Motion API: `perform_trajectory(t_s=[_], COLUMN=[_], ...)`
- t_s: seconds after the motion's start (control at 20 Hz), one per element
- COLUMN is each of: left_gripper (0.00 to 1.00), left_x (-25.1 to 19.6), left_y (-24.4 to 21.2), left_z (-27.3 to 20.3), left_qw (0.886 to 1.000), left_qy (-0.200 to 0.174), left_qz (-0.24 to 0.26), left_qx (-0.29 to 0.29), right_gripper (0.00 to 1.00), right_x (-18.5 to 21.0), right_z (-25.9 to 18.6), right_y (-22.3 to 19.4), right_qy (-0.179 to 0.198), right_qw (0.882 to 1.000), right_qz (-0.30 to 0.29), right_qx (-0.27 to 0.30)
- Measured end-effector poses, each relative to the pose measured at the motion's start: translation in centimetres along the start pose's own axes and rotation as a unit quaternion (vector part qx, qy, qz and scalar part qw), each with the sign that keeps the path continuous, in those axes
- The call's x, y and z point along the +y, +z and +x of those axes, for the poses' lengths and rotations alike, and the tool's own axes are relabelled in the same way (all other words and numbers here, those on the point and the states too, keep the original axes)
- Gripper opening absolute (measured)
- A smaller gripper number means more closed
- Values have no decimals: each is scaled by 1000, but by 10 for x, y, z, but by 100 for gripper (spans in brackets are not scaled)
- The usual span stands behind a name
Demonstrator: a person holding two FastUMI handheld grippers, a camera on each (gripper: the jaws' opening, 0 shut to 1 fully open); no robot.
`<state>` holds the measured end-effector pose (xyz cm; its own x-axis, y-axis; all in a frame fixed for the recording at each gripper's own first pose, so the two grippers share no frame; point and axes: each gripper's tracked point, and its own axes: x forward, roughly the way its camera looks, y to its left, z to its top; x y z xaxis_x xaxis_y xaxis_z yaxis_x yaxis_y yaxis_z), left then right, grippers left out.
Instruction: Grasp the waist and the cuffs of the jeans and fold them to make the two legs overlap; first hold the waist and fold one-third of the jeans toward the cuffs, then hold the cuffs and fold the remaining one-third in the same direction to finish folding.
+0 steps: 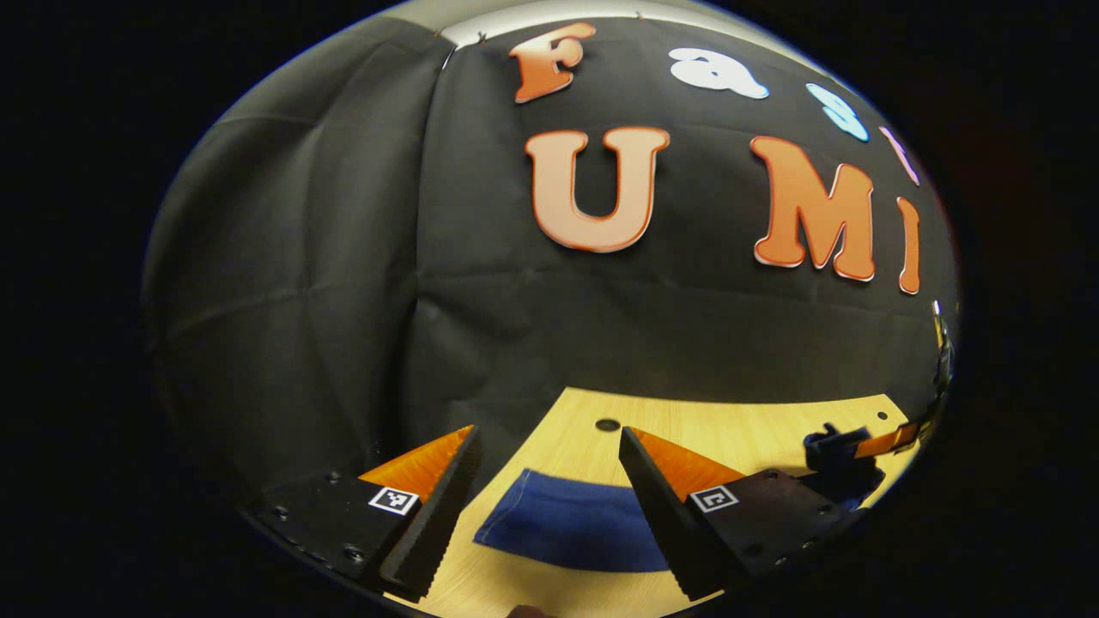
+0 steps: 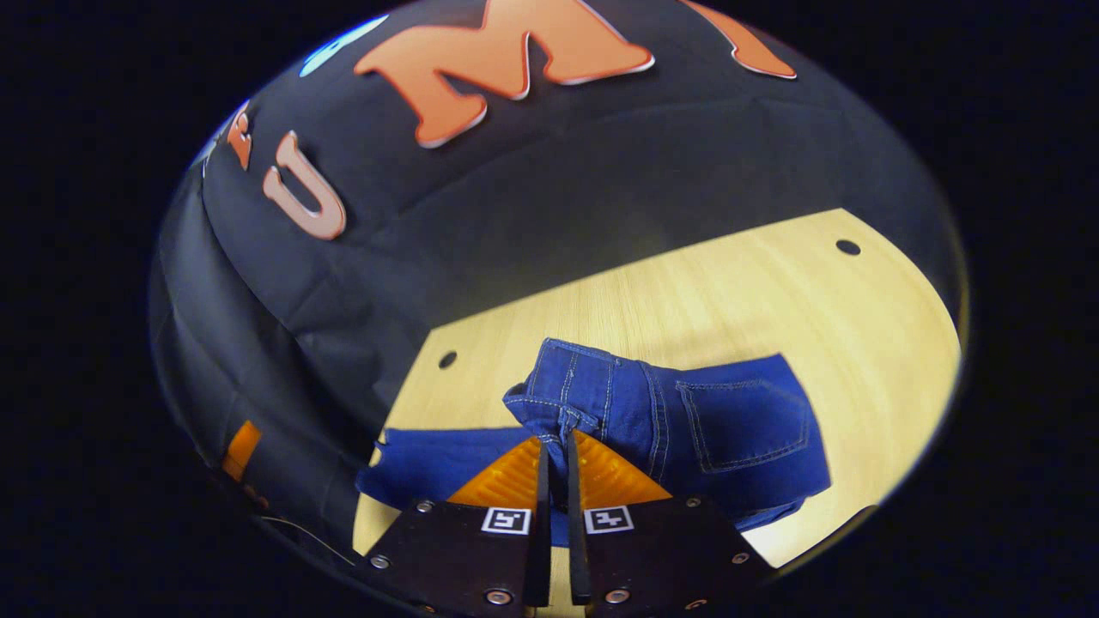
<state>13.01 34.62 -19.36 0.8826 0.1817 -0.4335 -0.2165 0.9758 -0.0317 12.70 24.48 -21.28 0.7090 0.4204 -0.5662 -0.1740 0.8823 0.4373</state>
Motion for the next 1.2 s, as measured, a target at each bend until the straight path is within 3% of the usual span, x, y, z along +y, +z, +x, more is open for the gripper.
perform_trajectory(t_s=[0.15, 0.25, 0.35, 0.4, 0.6, 0.75, 0.9, 1.0, 1.2], left_gripper=[99, 97, 98, 98, 98, 98, 98, 98, 93], left_x=[11, 11, 11, 15, 24, 31, 46, 56, 42], left_y=[-34, -75, -105, -117, -160, -187, -207, -210, -208], left_z=[13, 17, 23, 27, 36, 44, 46, 54, 78], left_qw=[998, 989, 974, 965, 913, 861, 833, 831, 843], left_qy=[-1, -17, -19, -18, -11, 0, 14, 7, -15], left_qz=[-32, -78, -136, -167, -297, -392, -436, -443, -425], left_qx=[54, 123, 180, 201, 278, 323, 342, 336, 329], right_gripper=[9, 48, 64, 77, 90, 95, 96, 96, 96], right_x=[4, 12, 8, 4, -17, -31, -59, -73, -104], right_z=[23, 17, 11, 4, -27, -55, -94, -119, -175], right_y=[-27, -31, -15, -7, 34, 67, 94, 107, 132], right_qy=[-6, 6, -4, -11, -38, -67, -105, -133, -185], right_qw=[999, 999, 1000, 1000, 997, 990, 980, 972, 953], right_qz=[-10, -9, -24, -26, -46, -61, -68, -74, -66], right_qx=[33, 39, 6, -5, -56, -108, -153, -180, -229])
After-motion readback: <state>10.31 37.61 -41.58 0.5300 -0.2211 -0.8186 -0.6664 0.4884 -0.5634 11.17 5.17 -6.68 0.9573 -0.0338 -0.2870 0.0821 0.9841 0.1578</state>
